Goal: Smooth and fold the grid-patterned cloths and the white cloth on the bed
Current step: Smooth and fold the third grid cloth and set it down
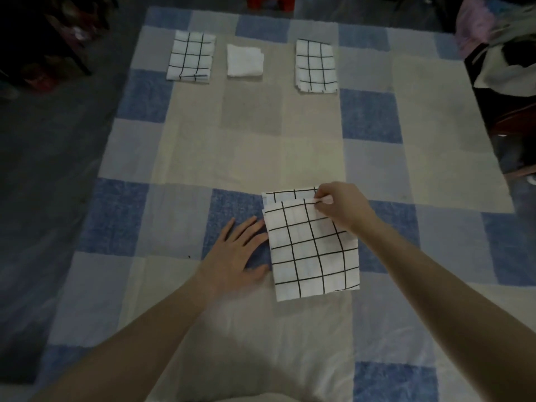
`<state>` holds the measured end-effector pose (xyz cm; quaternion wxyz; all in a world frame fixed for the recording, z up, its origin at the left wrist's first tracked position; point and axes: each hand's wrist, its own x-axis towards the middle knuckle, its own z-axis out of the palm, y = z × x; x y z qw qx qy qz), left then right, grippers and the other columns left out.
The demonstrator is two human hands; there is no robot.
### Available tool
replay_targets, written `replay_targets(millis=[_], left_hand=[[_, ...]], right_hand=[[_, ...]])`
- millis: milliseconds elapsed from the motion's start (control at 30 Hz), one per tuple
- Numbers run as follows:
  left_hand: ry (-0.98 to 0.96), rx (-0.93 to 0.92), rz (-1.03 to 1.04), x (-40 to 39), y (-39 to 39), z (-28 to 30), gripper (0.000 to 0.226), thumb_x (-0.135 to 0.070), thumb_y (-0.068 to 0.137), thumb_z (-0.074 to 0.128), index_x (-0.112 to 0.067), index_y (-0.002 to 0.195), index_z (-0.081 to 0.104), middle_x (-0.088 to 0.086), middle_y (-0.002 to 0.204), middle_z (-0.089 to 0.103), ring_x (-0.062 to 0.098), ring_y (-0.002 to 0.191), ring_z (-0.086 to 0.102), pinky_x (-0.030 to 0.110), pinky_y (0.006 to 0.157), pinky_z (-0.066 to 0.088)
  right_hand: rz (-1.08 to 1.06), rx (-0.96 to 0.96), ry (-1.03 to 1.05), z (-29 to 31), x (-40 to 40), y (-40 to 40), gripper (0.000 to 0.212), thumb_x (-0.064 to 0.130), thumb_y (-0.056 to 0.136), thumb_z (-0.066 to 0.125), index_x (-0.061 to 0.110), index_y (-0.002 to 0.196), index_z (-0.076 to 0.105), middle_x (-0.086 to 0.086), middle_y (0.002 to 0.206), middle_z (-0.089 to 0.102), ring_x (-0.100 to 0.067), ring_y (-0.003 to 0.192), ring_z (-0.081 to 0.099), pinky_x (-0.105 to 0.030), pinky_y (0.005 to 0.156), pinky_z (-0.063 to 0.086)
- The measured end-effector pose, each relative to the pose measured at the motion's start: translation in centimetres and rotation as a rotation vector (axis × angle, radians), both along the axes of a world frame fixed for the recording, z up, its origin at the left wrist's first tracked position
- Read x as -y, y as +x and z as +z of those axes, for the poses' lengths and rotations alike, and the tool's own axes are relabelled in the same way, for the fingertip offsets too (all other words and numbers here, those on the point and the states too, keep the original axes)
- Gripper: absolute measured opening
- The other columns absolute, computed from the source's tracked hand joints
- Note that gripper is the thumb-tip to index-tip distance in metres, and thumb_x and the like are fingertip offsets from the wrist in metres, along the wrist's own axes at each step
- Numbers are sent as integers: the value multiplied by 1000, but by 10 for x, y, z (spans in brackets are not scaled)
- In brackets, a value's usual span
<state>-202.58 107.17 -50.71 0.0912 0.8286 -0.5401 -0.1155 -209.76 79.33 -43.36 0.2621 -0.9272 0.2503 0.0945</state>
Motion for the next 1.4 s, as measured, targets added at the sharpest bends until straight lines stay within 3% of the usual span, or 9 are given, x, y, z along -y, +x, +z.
replay_targets(millis=[267, 367, 533, 667, 767, 867, 967, 1200, 1400], left_hand=[[-53, -42, 34, -1, 2, 0, 46, -45, 95, 44, -20, 134, 44, -1, 159, 20, 17, 148, 15, 49, 119, 14], [-82, -56, 38, -2, 2, 0, 38, -40, 96, 45, -17, 127, 45, 2, 158, 23, 19, 148, 16, 49, 119, 16], [-173, -102, 57, -4, 2, 0, 28, -37, 99, 41, -16, 119, 44, 6, 154, 27, 22, 145, 22, 50, 117, 19], [-330, -93, 131, 8, -11, 14, 27, -32, 99, 39, -17, 119, 46, 7, 150, 31, 22, 144, 24, 51, 118, 16], [-262, -104, -11, 38, -33, 28, 40, -28, 100, 36, -14, 136, 46, 3, 158, 26, 19, 148, 17, 46, 120, 13], [-41, -61, -118, 56, -48, 16, 55, -34, 103, 26, -13, 153, 22, 1, 162, 11, 17, 150, 2, 46, 120, 15], [74, -41, -136, 56, -50, 2, 60, -41, 102, 28, -14, 154, 17, 2, 163, 8, 20, 150, -1, 48, 118, 18], [152, -16, -239, 51, -44, 6, 91, -78, 87, 29, -24, 155, -1, 4, 162, -13, 23, 147, -19, 49, 119, 2], [149, -8, -228, 47, -46, 8, 99, -87, 80, 28, -27, 155, 3, 3, 162, -13, 25, 147, -20, 53, 118, 2]], right_hand=[[-15, 153, -219, -36, -2, 14, 13, 18, 86, 63, 17, 98, 68, -5, 109, 57, -28, 102, 51, -40, 81, 41], [-39, 184, -295, -43, -5, 11, 24, 16, 85, 61, 16, 109, 62, -9, 118, 53, -31, 105, 49, -43, 83, 41], [-135, 341, -260, -35, -29, -7, 36, 9, 90, 52, 12, 125, 52, -13, 139, 43, -31, 125, 42, -46, 103, 38], [-113, 382, -204, -27, -61, -47, 35, 8, 93, 46, 10, 128, 51, -13, 144, 40, -29, 129, 41, -44, 107, 36], [-46, 300, -191, -36, -78, -76, 43, 18, 97, 37, 12, 138, 45, -10, 152, 33, -26, 137, 34, -43, 115, 26], [42, 162, -204, -56, -85, -92, 50, 27, 101, 30, 15, 149, 30, -6, 160, 19, -19, 147, 17, -47, 119, 16], [72, 48, -260, -70, -81, -99, 54, 34, 102, 23, 17, 153, 20, -5, 161, 12, -18, 149, 10, -48, 118, 14], [22, -52, -336, -73, -68, -133, 60, 46, 100, 19, 23, 155, 9, 1, 162, 5, -15, 149, 0, -46, 119, 5], [-130, -40, -338, -64, -74, -133, 62, 44, 98, 19, 16, 154, 15, -7, 162, 9, -22, 149, 7, -50, 119, 8]])
